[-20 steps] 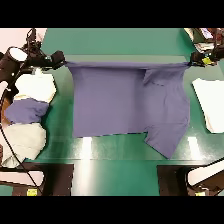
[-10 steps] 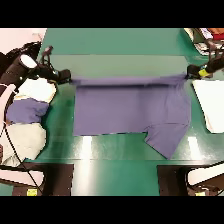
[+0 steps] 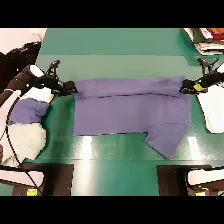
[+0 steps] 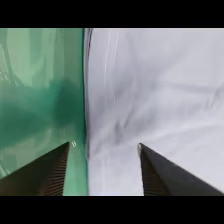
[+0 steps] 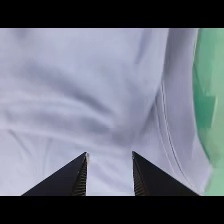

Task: Fold the shirts.

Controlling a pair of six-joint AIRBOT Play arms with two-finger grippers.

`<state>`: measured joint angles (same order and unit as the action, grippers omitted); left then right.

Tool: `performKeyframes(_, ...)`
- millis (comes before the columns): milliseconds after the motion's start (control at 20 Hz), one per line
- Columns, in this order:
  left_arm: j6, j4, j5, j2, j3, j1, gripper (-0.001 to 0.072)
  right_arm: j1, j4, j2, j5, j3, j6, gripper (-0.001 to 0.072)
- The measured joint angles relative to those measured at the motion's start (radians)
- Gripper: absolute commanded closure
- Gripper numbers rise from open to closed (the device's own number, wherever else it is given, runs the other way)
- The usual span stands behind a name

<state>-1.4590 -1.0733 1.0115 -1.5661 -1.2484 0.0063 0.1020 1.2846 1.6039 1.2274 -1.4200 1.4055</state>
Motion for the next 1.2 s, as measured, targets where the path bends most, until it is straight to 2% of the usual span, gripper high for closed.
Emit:
performKeyframes(200,-0.01,-0.06,0.152,0.068,0.039,0.028,0.0227,0.058,-0.002,-0.108,0.087,0.052,-0.022,0.0385)
performKeyframes(350,-0.006,-0.09,0.204,0.185,0.173,0.035,0.0227,0.108,-0.006,-0.227,0.139,0.148,-0.037,0.0386)
performKeyframes(600,0.009,-0.03,0.214,0.375,0.476,0.037,0.0227,0.15,-0.01,-0.404,0.148,0.311,-0.055,0.0386)
performKeyframes(900,0.082,0.172,0.13,0.436,0.674,0.019,0.0229,0.158,-0.043,-0.488,0.153,0.381,-0.061,0.0386)
performKeyframes(950,0.086,0.192,0.114,0.439,0.685,0.005,0.0264,0.158,-0.048,-0.493,0.162,0.385,-0.061,0.0386)
performKeyframes(1050,0.093,0.206,0.064,0.441,0.701,-0.028,0.0663,0.16,-0.049,-0.498,0.178,0.389,-0.062,0.0386)
performKeyframes(1200,0.099,0.219,0.009,0.443,0.702,-0.054,0.0685,0.164,-0.02,-0.502,0.21,0.401,-0.062,0.0386)
